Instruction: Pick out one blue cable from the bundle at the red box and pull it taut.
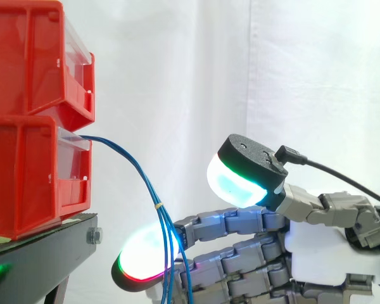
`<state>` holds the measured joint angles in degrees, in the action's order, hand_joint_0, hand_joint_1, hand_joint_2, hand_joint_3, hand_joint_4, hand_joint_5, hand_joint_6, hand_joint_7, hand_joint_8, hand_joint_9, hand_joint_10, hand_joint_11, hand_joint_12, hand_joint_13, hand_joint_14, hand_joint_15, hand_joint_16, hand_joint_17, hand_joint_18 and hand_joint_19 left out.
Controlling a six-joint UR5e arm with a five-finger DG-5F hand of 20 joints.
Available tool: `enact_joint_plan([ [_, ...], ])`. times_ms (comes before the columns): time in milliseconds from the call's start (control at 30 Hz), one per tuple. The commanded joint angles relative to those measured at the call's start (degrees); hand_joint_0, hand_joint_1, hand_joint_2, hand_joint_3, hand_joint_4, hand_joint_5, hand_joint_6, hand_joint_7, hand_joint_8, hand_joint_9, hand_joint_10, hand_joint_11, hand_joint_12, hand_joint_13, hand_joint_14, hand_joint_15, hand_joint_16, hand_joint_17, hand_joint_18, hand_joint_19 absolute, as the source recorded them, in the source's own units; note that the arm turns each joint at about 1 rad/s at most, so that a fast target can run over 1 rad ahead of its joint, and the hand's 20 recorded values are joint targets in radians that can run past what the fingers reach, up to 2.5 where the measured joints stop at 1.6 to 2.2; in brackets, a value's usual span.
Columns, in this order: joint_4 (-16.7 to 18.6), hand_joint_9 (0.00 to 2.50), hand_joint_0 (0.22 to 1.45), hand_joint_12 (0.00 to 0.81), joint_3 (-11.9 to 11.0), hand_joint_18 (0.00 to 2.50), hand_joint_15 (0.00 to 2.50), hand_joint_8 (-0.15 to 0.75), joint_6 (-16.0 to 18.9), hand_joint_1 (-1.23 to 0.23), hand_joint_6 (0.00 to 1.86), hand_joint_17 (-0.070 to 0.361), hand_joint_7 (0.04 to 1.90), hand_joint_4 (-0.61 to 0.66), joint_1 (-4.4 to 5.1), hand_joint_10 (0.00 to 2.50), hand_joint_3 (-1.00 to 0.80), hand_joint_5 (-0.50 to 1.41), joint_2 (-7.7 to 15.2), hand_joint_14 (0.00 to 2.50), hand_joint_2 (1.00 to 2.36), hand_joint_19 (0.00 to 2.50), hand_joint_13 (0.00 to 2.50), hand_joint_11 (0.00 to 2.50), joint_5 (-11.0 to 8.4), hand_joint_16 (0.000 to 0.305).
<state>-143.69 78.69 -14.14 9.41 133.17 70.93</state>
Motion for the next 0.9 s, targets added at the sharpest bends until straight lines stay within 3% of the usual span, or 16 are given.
enact_joint_plan([
  [0,0.4,0.41,0.50,0.316,-0.7,0.16,0.02,0.242,3.2,-0.49,0.50,0.111,0.72,0.21,-0.18,0.00,-0.49,-0.22,0.6,0.00,1.00,0.27,0.27,0.00,1.32,0.049],
  [300,0.5,0.42,0.52,0.308,-2.2,0.16,0.03,0.234,6.7,-0.51,0.50,0.108,0.77,0.21,-1.06,0.00,-0.46,-0.21,0.7,0.00,1.00,0.28,0.28,0.00,3.17,0.048],
  [533,2.4,0.42,0.52,0.307,-2.4,0.18,0.03,0.235,6.9,-0.51,0.50,0.108,0.79,0.22,-1.32,0.00,-0.45,-0.20,2.0,0.00,1.01,0.29,0.29,0.01,3.25,0.048],
  [633,4.7,0.43,0.53,0.307,-2.5,0.18,0.05,0.233,7.7,-0.52,0.50,0.108,0.82,0.22,-1.50,0.00,-0.43,-0.20,2.6,0.00,1.01,0.29,0.29,0.02,4.84,0.048],
  [867,4.6,0.43,0.54,0.305,-3.2,0.20,0.04,0.232,7.7,-0.56,0.50,0.107,0.88,0.22,-1.59,0.00,-0.42,-0.19,2.6,0.00,1.01,0.30,0.30,0.02,5.54,0.047],
])
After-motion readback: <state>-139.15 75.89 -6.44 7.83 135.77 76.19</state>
